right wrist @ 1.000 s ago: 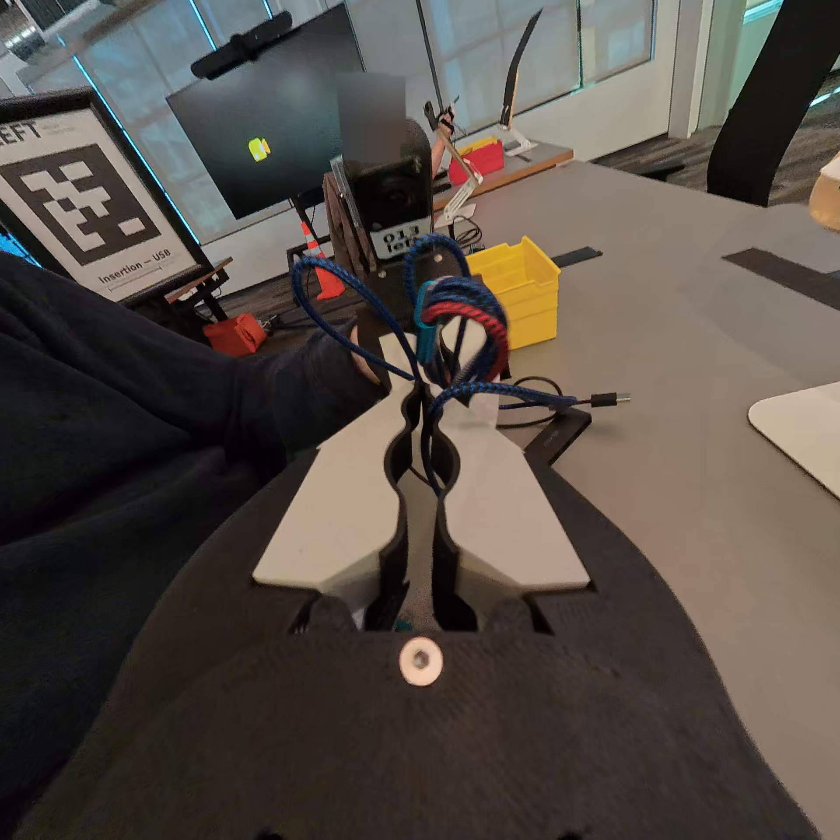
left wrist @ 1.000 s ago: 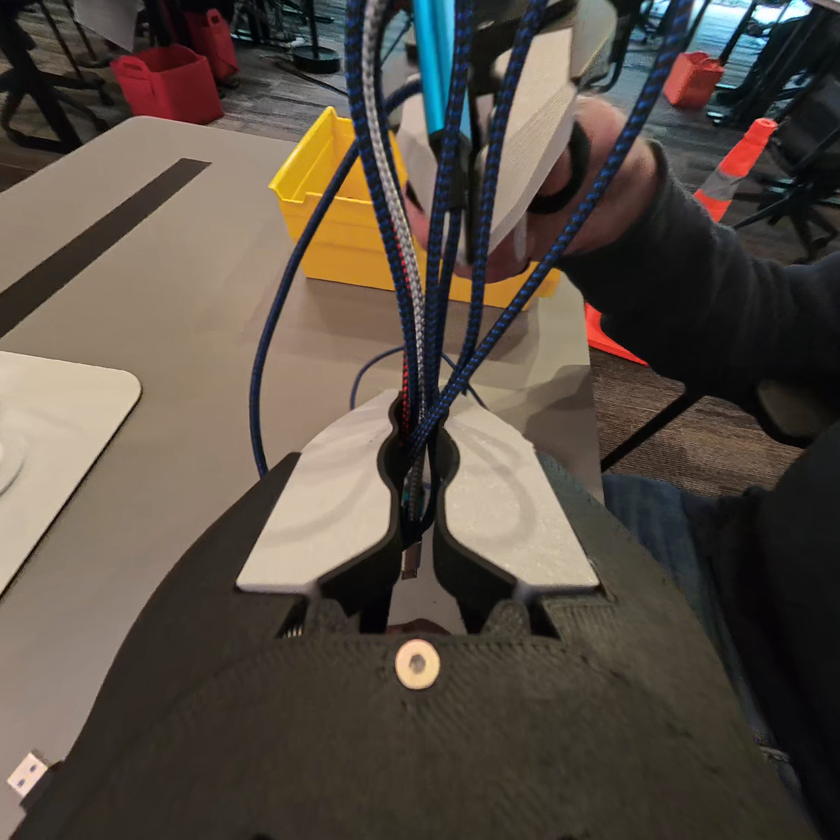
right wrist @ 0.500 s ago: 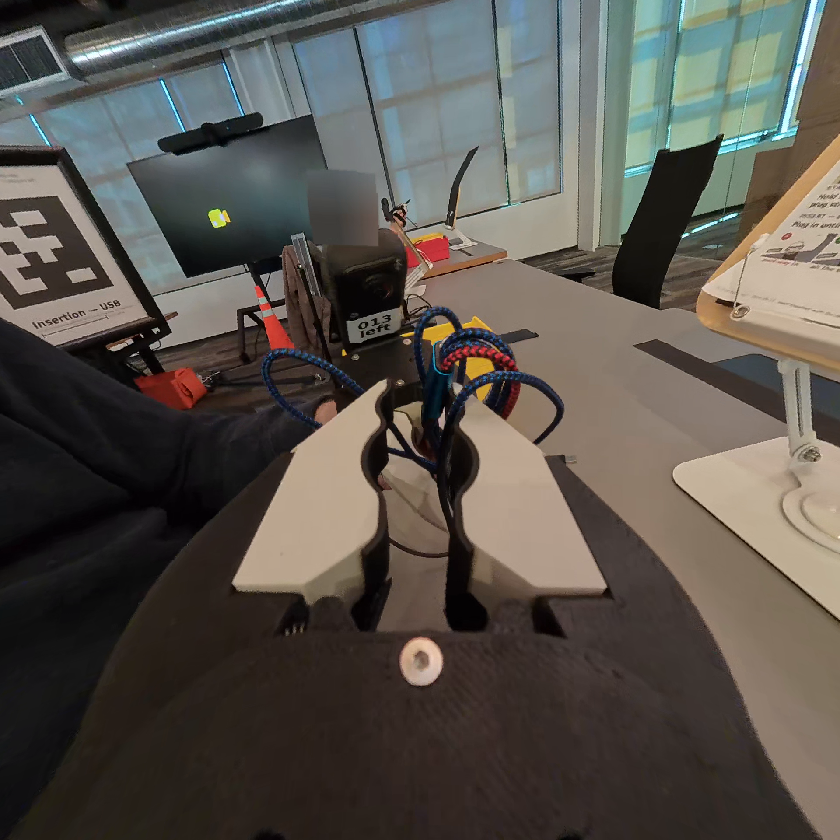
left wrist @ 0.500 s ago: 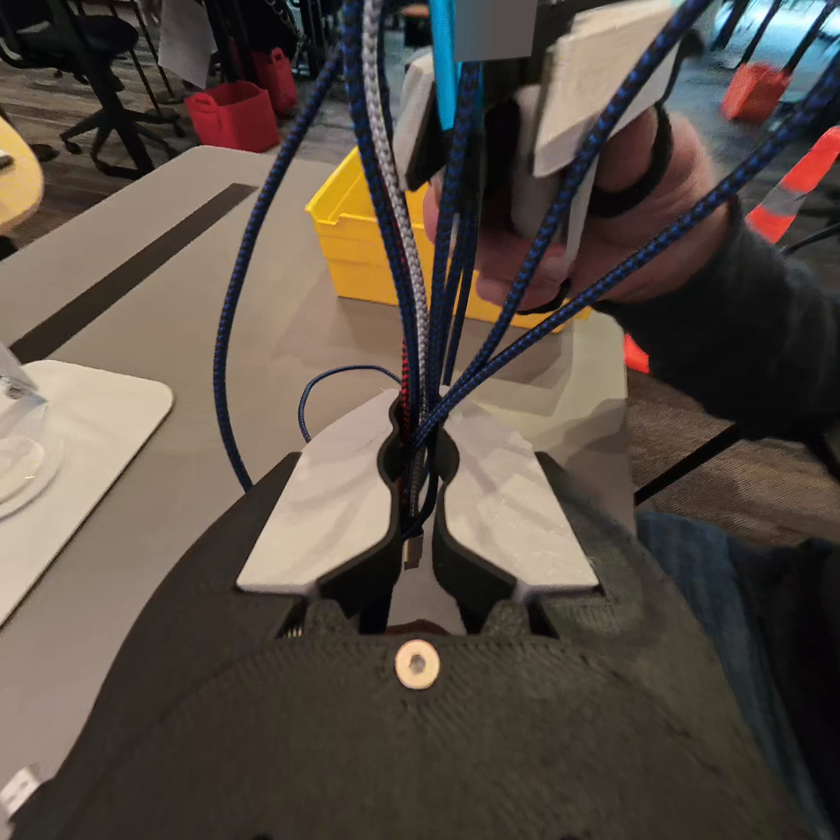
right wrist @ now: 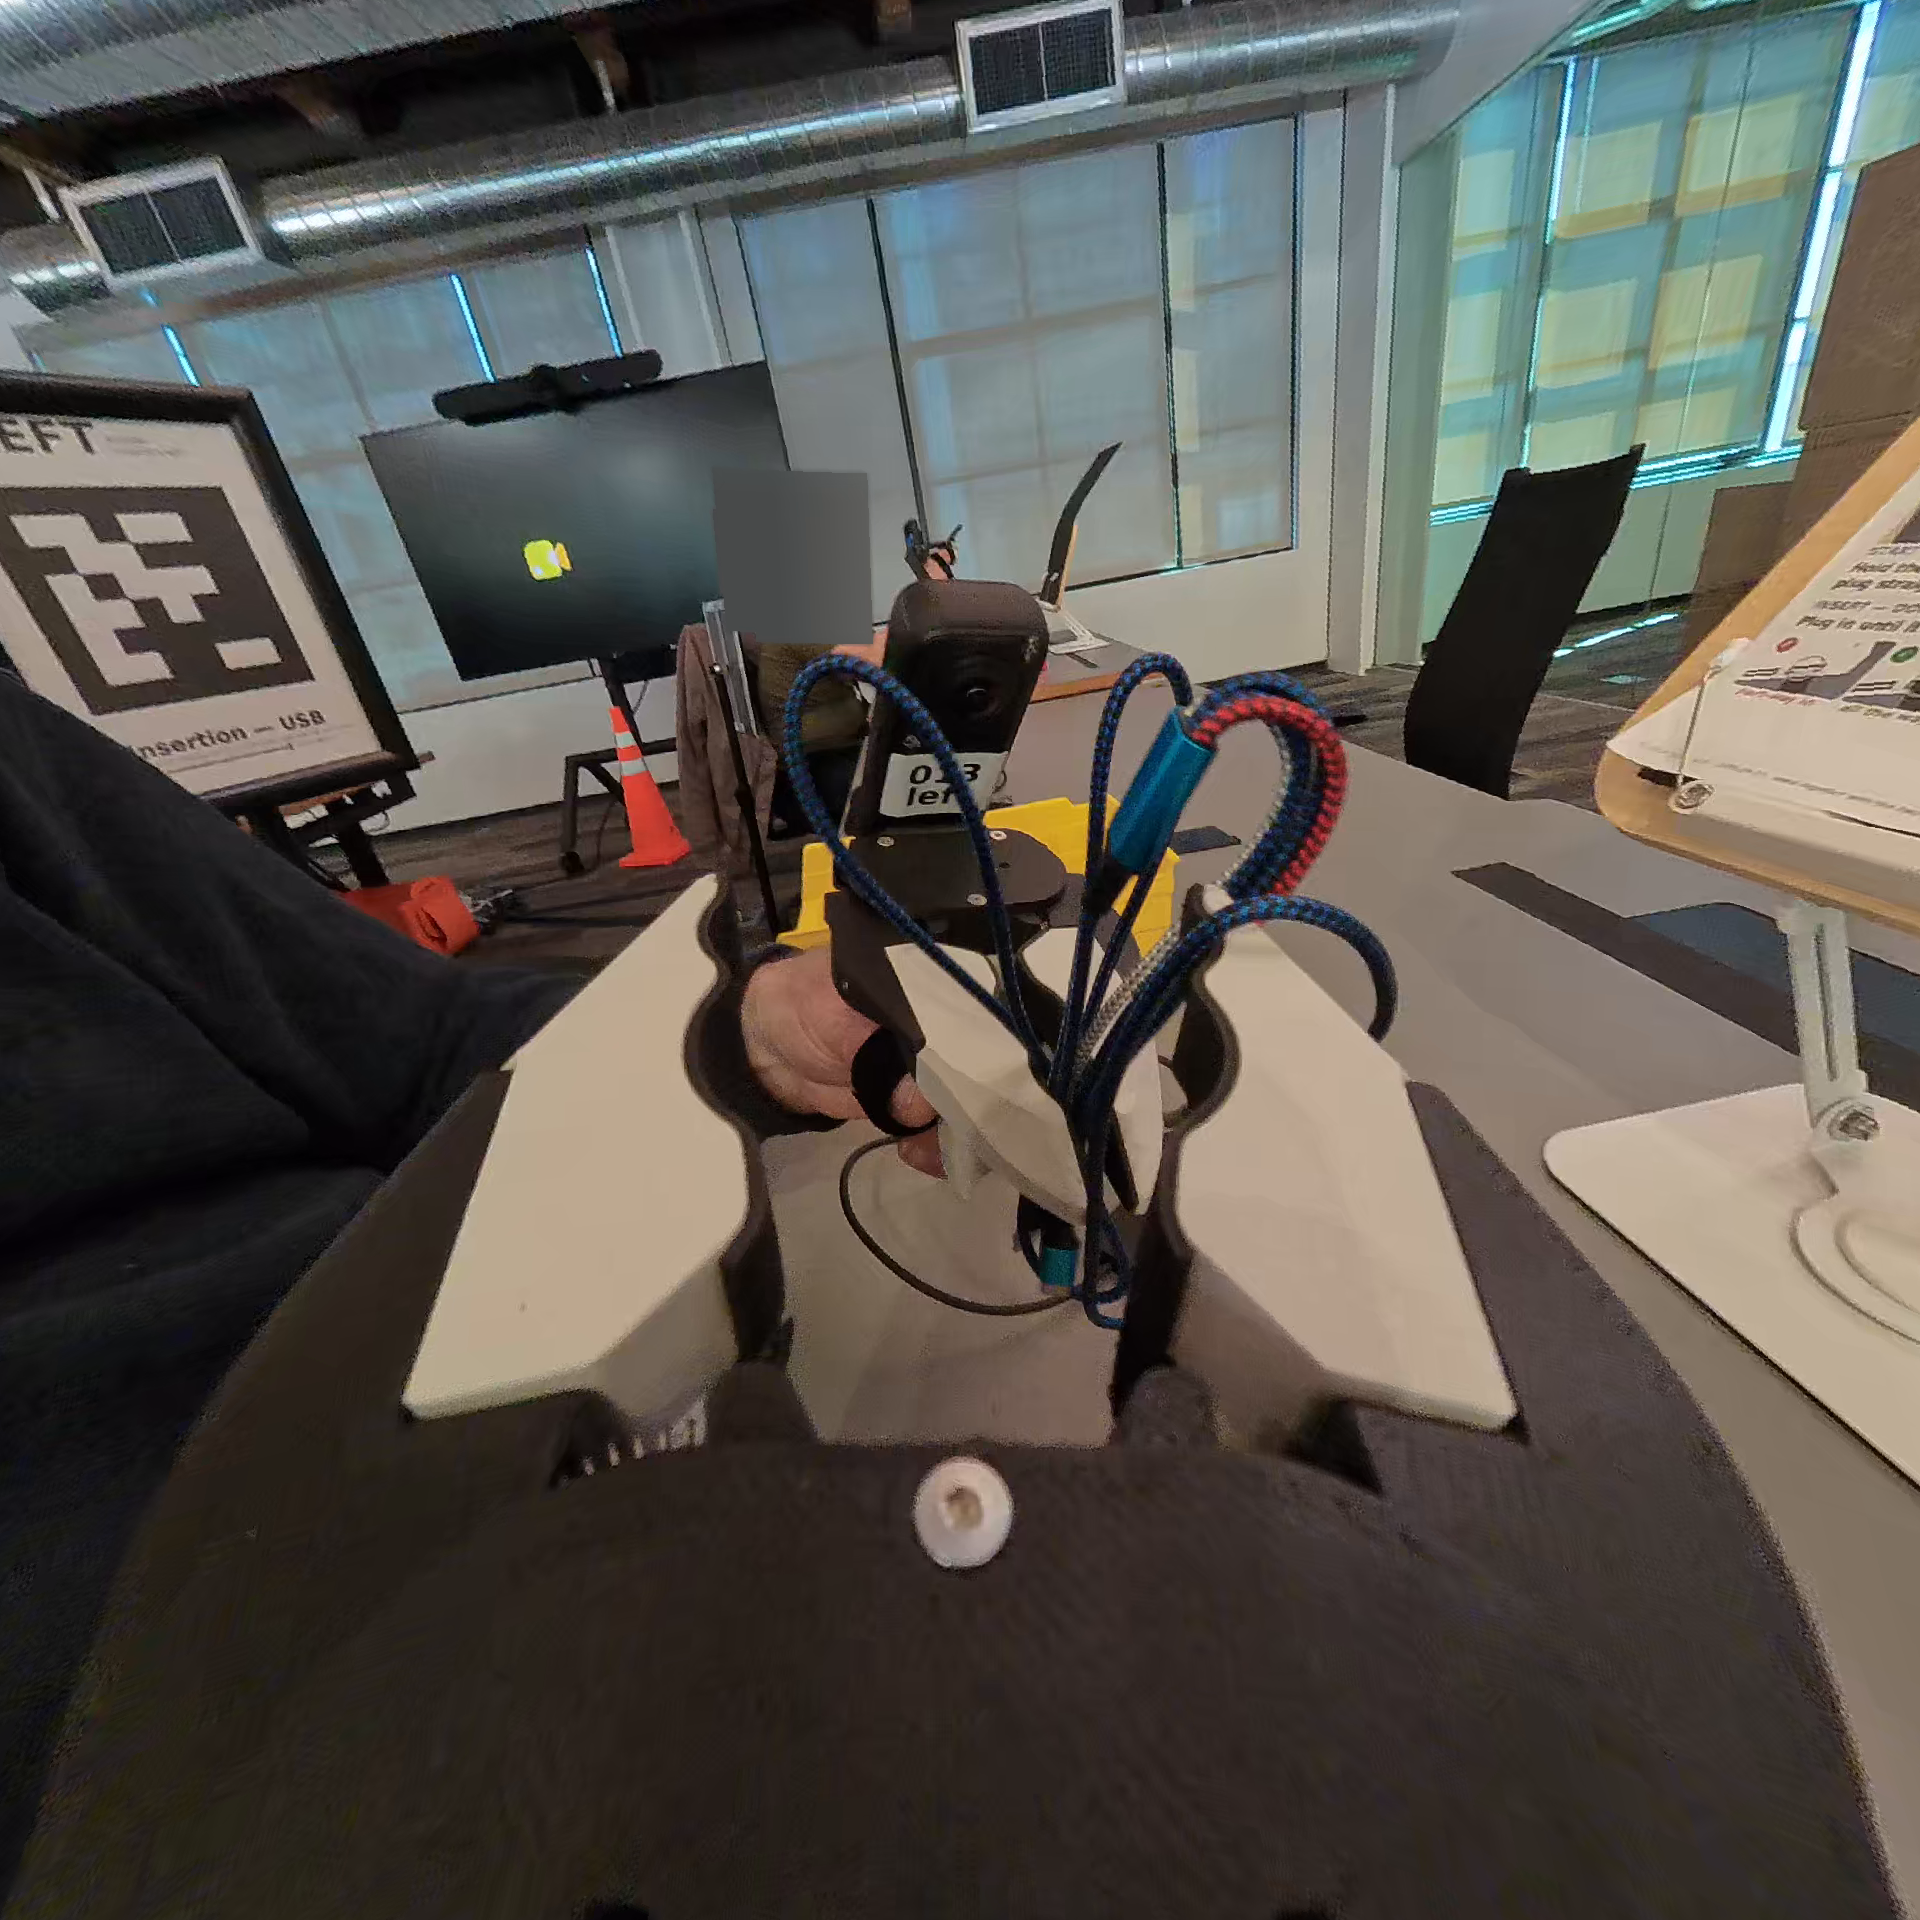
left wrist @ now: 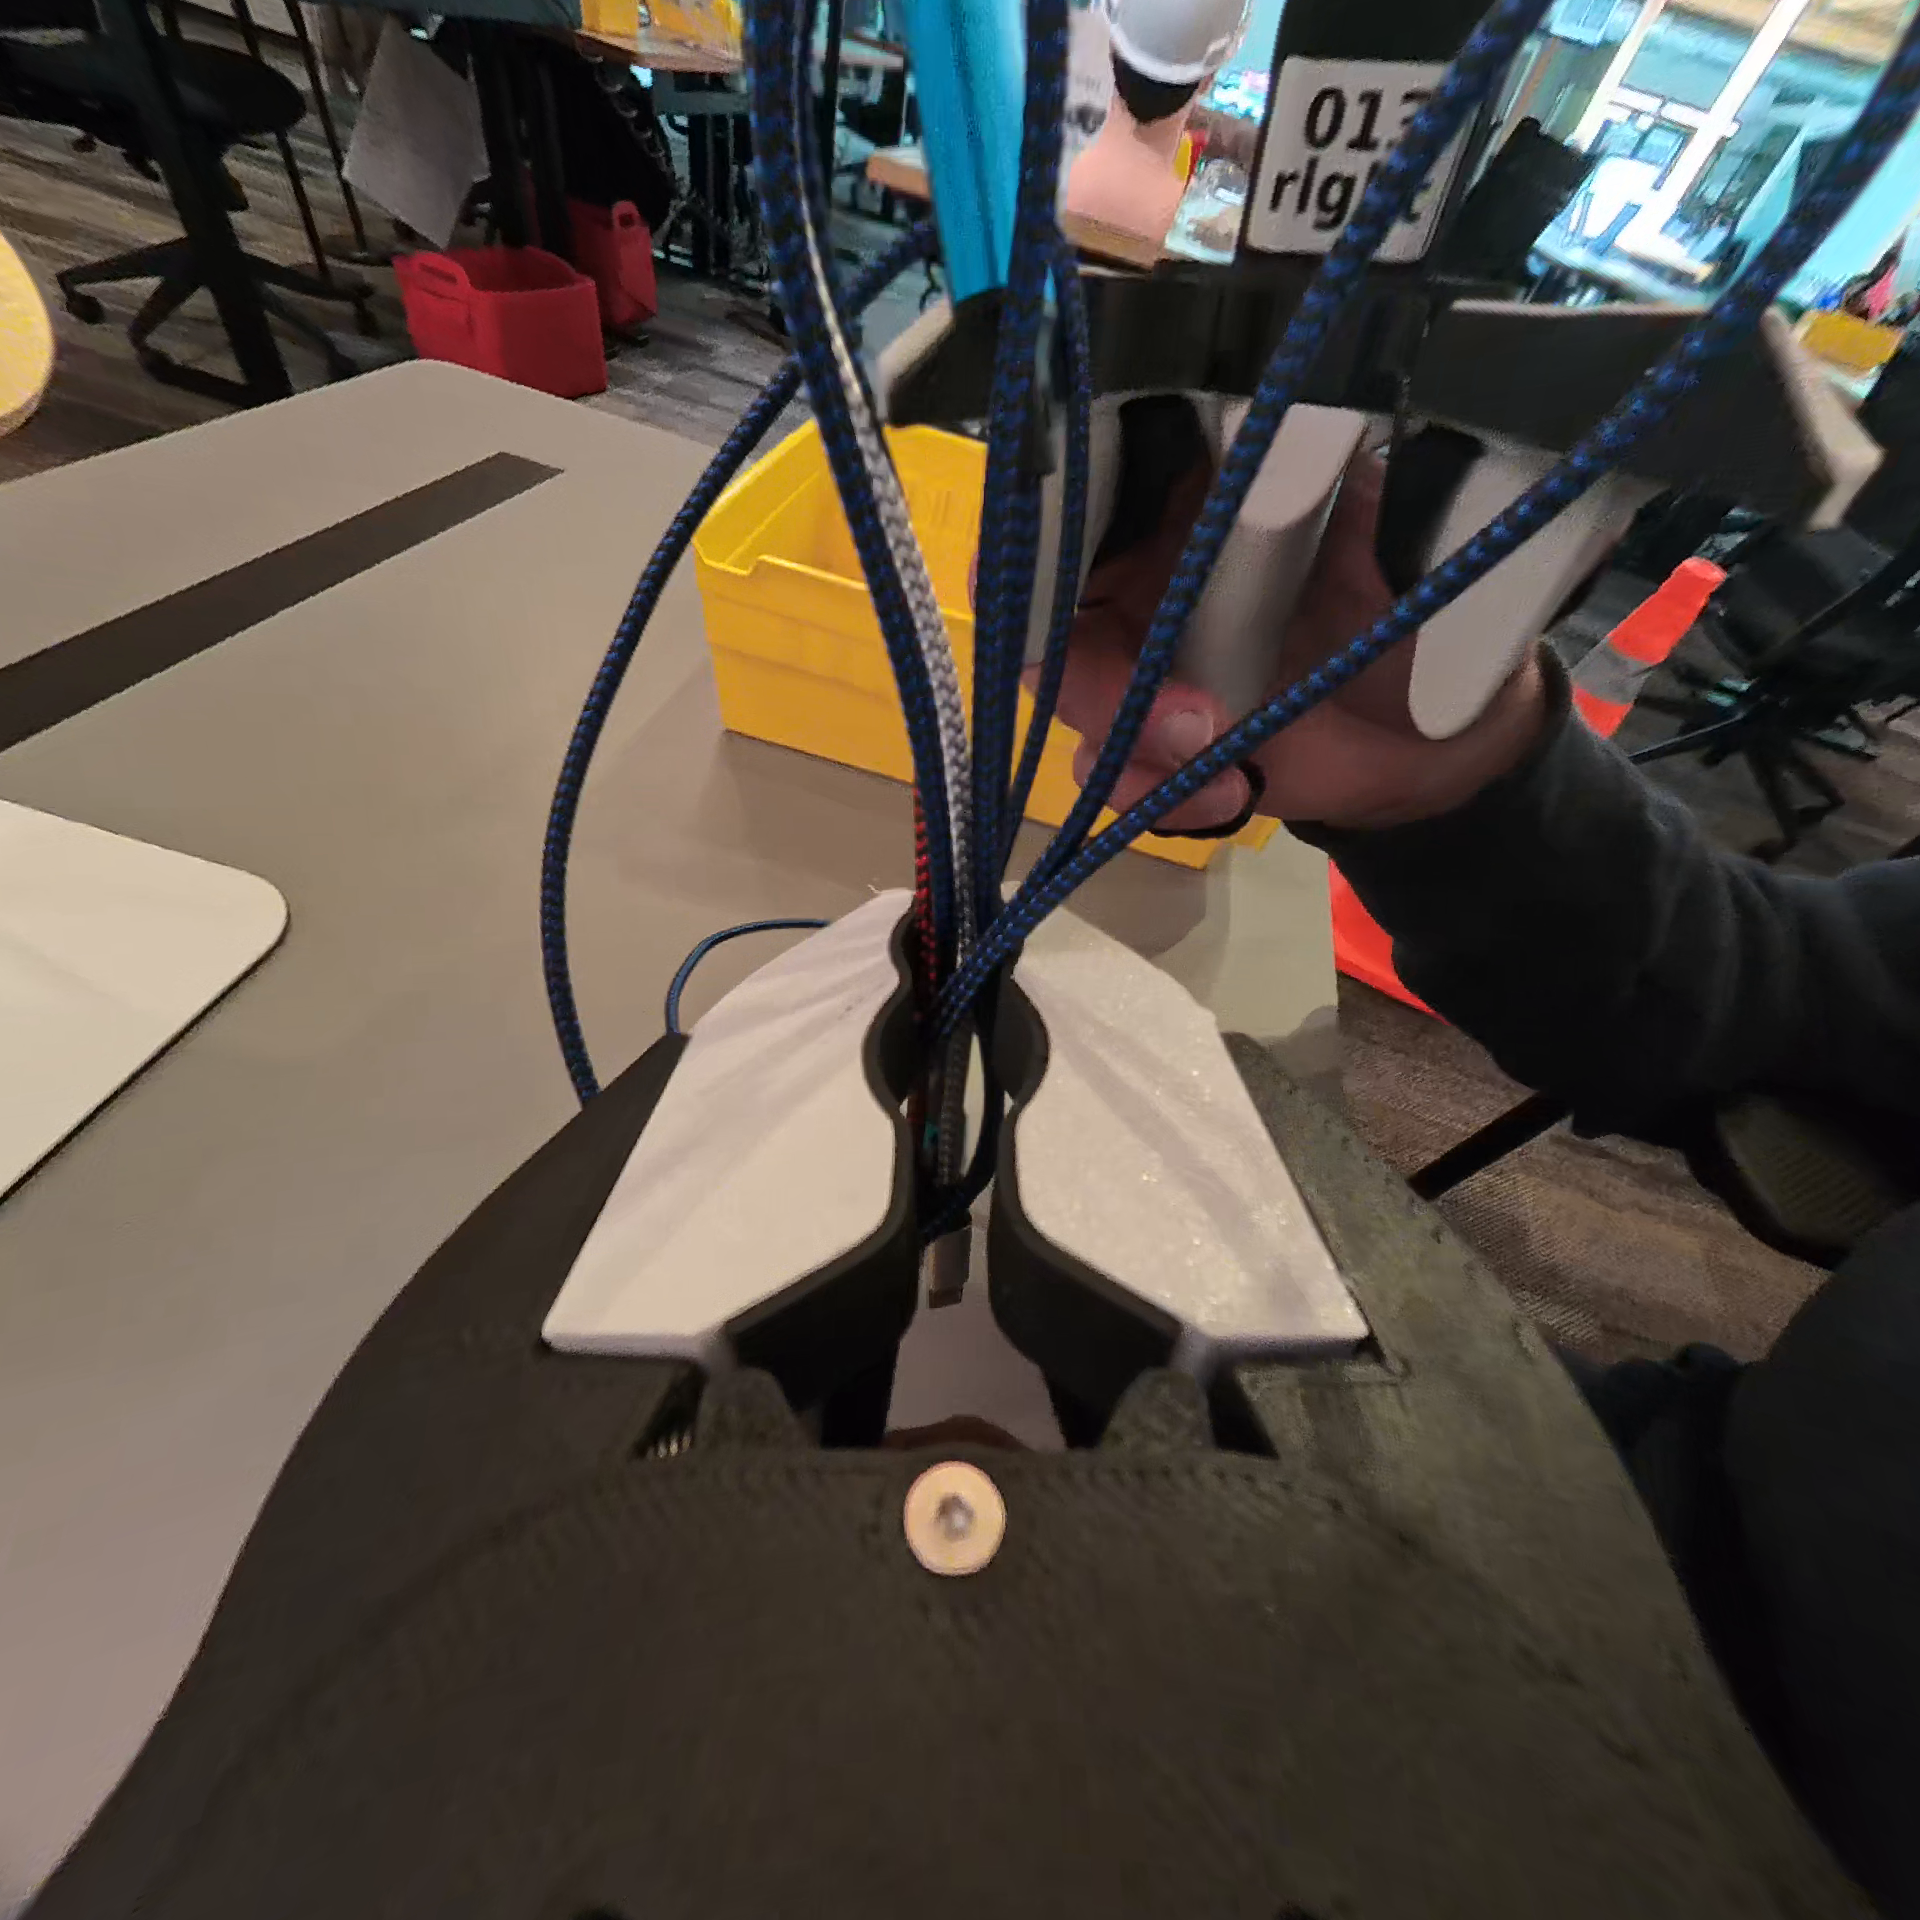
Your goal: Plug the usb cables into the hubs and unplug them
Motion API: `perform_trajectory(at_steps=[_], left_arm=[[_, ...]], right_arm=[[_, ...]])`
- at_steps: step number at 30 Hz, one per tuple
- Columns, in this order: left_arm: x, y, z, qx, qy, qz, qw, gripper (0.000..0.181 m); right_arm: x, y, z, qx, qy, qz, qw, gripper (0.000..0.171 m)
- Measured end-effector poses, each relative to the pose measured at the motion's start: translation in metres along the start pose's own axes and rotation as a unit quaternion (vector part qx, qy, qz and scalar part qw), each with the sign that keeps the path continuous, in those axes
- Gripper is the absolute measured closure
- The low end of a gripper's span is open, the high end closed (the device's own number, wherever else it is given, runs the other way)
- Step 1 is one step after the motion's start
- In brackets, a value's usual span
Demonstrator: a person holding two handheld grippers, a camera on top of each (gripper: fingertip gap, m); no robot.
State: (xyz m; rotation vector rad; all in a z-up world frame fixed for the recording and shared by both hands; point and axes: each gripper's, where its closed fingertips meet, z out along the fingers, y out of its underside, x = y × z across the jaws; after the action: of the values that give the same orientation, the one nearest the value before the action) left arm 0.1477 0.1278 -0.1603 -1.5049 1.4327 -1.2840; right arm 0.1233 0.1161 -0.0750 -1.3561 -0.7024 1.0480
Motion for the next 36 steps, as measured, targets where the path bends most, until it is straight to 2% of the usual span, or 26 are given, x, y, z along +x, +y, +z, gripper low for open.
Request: perform_trajectory(at_steps=[3,7,9,11,14,19,23,26,30,32,36], left_arm=[[-0.002,0.006,0.004,-0.02,-0.022,0.015,0.999,0.174],[-0.004,0.011,0.011,-0.048,-0.057,0.046,0.996,0.173],[-0.003,0.012,0.013,-0.054,-0.067,0.058,0.995,0.173],[-0.003,0.014,0.015,-0.069,-0.079,0.066,0.992,0.173],[-0.003,0.013,0.015,-0.074,-0.092,0.076,0.99,0.173],[-0.005,0.014,0.017,-0.087,-0.113,0.092,0.986,0.173],[-0.002,0.007,0.016,-0.063,-0.105,0.09,0.988,0.171],[0.001,-0.003,0.011,-0.034,-0.097,0.088,0.991,0.152],[0.008,-0.024,-0.005,0.02,-0.084,0.108,0.99,0.109],[0.009,-0.037,-0.018,0.044,-0.086,0.114,0.989,0.099],[0.005,-0.04,-0.022,0.027,-0.092,0.108,0.989,0.064]], right_arm=[[0.006,0.004,0.004,-0.016,0.033,-0.022,0.999,0.091],[0.014,0.008,0.01,-0.043,0.076,-0.052,0.995,0.111],[0.016,0.006,0.01,-0.039,0.088,-0.061,0.994,0.135],[0.015,0.007,0.011,-0.043,0.083,-0.062,0.994,0.148],[0.014,0.007,0.01,-0.046,0.085,-0.076,0.992,0.159],[0.013,0.008,0.01,-0.049,0.085,-0.08,0.992,0.162],[0.013,0.002,0.006,-0.025,0.07,-0.061,0.995,0.163],[0.013,-0.004,0.001,0.002,0.055,-0.04,0.998,0.163],[0.014,-0.003,-0.003,0.004,0.05,-0.036,0.998,0.163],[0.014,-0.005,-0.004,0.01,0.046,-0.032,0.998,0.163],[0.005,-0.002,0.001,0.001,0.01,-0.025,1.0,0.163]])
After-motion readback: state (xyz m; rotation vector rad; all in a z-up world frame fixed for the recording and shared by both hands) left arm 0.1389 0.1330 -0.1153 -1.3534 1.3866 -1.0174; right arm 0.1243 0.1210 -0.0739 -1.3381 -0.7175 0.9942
